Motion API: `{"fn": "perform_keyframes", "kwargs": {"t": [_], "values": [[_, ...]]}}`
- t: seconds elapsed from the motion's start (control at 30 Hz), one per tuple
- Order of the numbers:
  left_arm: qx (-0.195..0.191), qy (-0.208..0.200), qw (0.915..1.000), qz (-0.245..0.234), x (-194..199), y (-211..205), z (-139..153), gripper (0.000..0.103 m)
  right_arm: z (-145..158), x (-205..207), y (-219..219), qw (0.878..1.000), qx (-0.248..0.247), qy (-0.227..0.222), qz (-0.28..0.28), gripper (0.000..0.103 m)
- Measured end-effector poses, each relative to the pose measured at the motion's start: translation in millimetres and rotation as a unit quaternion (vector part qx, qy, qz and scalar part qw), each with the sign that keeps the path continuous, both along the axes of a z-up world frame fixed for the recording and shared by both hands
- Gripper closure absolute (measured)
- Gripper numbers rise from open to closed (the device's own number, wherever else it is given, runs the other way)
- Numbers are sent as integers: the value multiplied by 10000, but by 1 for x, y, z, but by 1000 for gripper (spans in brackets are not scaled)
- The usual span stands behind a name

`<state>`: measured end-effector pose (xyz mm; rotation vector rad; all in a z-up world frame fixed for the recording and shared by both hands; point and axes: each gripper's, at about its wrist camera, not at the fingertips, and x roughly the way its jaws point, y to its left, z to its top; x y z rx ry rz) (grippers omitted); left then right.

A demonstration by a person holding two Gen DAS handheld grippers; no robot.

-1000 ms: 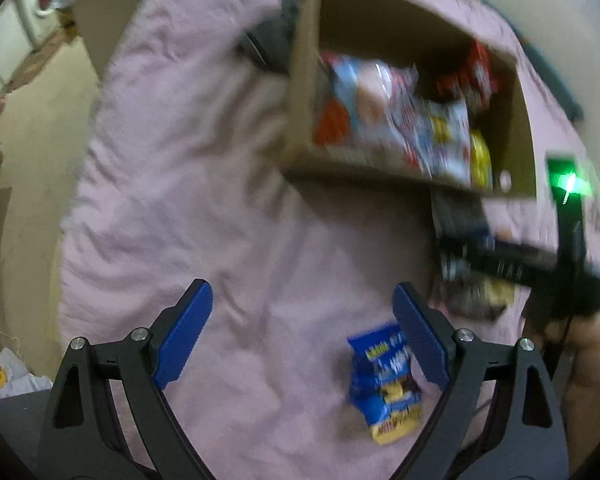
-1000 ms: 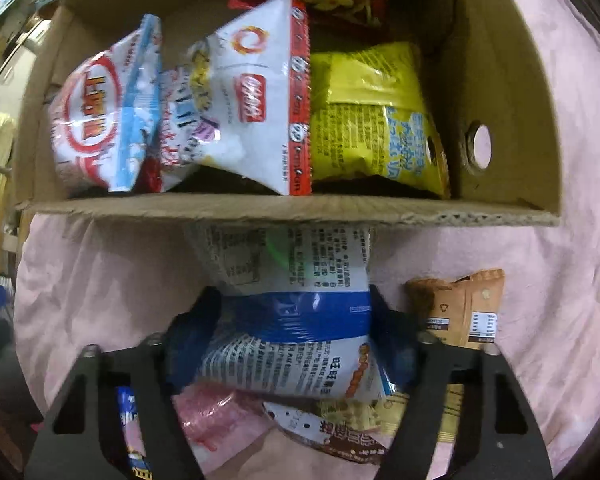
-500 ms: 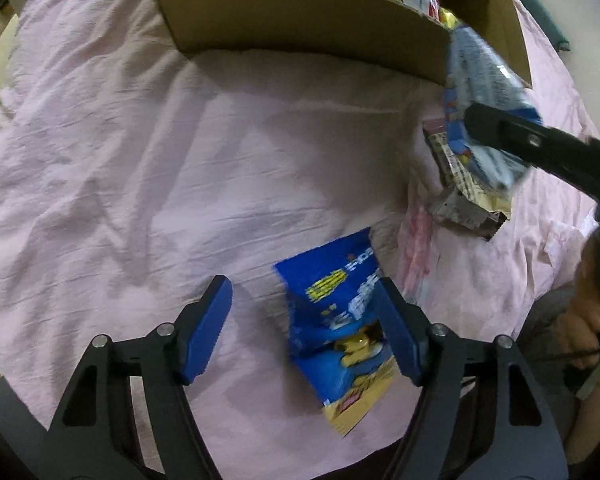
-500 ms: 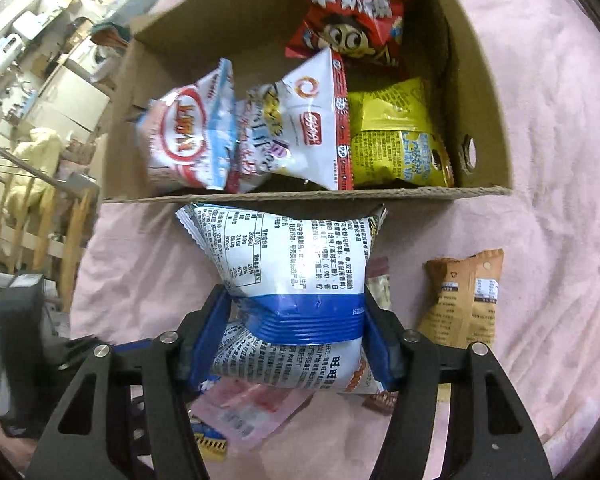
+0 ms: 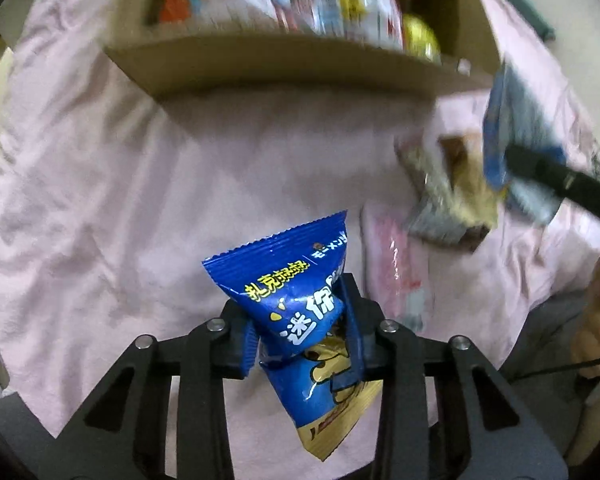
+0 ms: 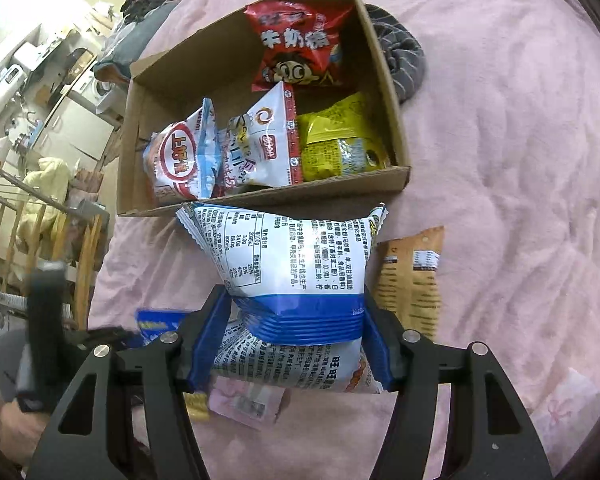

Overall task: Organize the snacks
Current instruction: 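Carry the blue bag and white bag over the box with both tools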

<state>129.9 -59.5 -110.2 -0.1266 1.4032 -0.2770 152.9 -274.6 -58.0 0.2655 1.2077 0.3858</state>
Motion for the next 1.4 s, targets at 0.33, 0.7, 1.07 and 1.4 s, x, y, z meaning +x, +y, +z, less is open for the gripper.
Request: {"fn": "perform_keyframes", "kwargs": {"t": [0.33,0.7,1.07,1.4], "values": [[270,-151,9987,407,10,28,3,72,-3,-1,11,9998,-78,-24,193,39],[536,-625,9952,532,6,44,23,72,13,-14,33,9955,293,-340,834,39],[677,-1393,9853,716,4,59,73,72,69,-17,14,9853,725,-1498,392,39],[811,-1989,9725,904,29,70,121,72,57,8,-16,9903,-65,-1220,-662,39]]}}
